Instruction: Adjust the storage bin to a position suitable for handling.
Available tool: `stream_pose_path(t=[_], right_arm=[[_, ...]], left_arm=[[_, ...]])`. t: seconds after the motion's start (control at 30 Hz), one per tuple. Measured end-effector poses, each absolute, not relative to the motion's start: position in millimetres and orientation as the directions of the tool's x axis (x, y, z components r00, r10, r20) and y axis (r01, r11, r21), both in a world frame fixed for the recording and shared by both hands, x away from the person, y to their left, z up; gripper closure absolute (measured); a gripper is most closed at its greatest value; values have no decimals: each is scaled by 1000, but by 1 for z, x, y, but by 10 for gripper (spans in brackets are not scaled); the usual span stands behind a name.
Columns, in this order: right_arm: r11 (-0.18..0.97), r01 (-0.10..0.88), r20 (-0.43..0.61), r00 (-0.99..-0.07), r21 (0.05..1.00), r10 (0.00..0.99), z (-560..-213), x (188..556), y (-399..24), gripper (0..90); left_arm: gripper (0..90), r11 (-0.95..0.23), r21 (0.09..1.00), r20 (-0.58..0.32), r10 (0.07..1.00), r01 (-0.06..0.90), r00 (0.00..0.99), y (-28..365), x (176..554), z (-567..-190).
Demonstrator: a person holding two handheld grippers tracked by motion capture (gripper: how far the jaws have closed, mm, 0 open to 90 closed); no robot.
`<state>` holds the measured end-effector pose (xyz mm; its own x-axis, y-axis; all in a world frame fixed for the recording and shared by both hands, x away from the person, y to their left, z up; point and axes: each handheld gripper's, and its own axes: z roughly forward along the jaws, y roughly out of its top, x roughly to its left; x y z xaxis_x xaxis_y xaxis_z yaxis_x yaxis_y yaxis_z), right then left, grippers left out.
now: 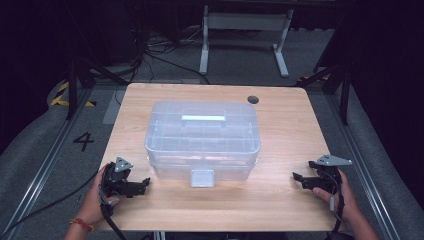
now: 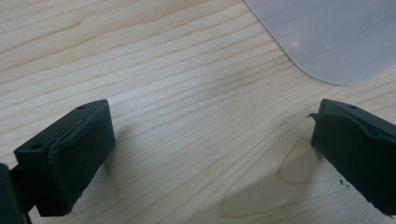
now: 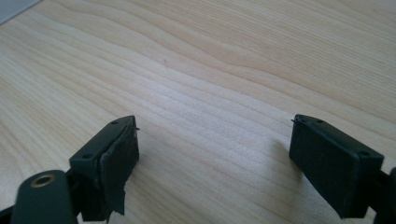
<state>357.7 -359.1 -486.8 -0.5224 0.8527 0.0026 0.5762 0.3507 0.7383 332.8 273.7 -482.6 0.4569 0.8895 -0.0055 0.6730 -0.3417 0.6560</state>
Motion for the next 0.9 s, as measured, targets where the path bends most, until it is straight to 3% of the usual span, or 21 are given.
stream_pose_path(t=[0.5, 0.6, 0.9], right_arm=[[362, 576, 6, -537, 733, 844, -486, 359, -363, 162], [367, 562, 6, -552, 741, 834, -485, 359, -363, 245], [351, 523, 6, -564, 777, 826, -478, 357, -363, 273]], left_arm=[[5, -388, 656, -11, 852, 647, 523, 285, 329, -483], [5, -408, 652, -3, 841, 639, 541, 287, 329, -482], [8, -410, 657, -8, 835, 633, 550, 289, 329, -483]])
